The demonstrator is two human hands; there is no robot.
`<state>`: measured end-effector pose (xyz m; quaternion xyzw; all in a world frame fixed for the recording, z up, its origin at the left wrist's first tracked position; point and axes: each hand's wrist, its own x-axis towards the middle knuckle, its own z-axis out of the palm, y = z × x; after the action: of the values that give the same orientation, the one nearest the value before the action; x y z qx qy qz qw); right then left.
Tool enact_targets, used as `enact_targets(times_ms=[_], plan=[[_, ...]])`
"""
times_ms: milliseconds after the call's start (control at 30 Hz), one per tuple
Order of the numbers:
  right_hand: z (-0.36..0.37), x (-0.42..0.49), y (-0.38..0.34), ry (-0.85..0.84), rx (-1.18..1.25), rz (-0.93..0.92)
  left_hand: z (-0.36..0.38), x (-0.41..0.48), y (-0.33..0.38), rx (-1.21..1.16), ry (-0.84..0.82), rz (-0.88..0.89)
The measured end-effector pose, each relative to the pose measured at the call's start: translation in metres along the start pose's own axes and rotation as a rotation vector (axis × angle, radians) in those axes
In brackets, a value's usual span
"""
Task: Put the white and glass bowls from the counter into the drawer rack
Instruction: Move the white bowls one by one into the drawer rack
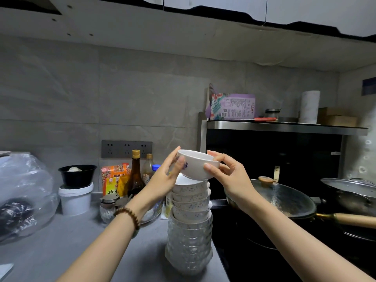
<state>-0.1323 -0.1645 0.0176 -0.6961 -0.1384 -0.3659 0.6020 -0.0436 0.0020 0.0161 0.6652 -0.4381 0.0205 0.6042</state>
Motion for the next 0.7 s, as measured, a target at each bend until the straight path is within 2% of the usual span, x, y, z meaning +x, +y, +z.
enact_targets(times_ms=[167,333,500,700], plan=[[0.008,-0.009,-0.018,0.030,0.016,-0.003,0.007,-0.010,0.017,-0.127,0.057,0.023],[-0.011,-0.040,-0.045,0.064,-0.043,0.011,0.054,-0.020,0.041,-0.452,0.054,0.013],[-0.064,-0.093,-0.062,0.148,-0.162,0.080,0.129,-0.031,0.052,-0.604,-0.075,-0.068],[-0.161,-0.175,-0.078,0.188,-0.390,0.177,0.248,-0.053,0.039,-0.622,-0.364,-0.236]])
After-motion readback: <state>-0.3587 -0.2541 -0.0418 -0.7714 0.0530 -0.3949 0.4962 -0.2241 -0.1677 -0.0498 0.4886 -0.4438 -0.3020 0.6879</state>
